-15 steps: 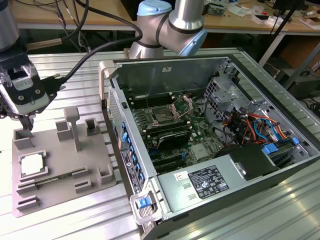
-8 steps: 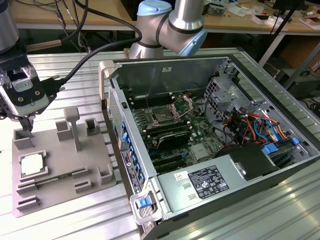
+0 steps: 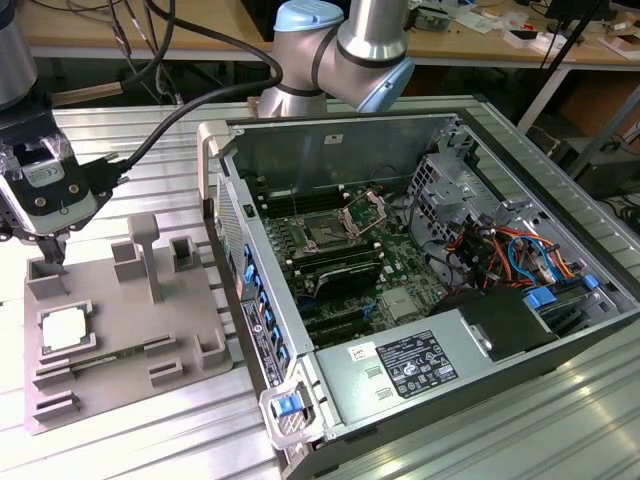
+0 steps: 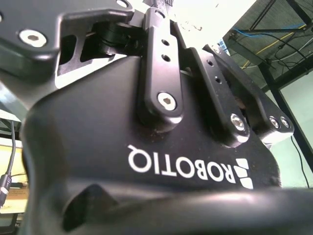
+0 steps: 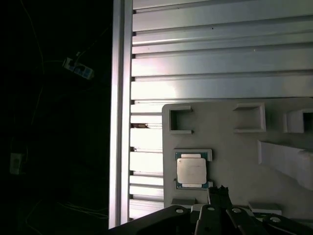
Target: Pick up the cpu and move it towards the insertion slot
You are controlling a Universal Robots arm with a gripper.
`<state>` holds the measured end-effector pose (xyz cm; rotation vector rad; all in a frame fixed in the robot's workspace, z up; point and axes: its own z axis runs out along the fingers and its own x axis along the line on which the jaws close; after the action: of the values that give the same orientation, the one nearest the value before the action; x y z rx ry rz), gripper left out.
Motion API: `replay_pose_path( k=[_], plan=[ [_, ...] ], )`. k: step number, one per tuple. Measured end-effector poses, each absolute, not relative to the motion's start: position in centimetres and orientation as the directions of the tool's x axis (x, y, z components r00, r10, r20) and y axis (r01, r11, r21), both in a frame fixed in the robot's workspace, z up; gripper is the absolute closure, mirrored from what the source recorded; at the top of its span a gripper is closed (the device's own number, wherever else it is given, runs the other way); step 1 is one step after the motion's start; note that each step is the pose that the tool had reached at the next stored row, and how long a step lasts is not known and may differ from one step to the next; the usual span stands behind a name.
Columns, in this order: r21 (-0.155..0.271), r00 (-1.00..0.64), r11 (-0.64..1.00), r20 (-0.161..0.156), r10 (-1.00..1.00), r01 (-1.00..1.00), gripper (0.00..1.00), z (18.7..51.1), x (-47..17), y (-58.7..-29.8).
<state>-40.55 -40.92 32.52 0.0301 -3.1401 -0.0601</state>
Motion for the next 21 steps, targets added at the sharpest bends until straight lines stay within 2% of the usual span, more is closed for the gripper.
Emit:
replay_pose_path(
  k=[21],
  plan=[
    [0.038, -1.000, 0.999, 0.000, -0.019, -0.019, 0.89, 32.14, -40.68, -41.22]
  ],
)
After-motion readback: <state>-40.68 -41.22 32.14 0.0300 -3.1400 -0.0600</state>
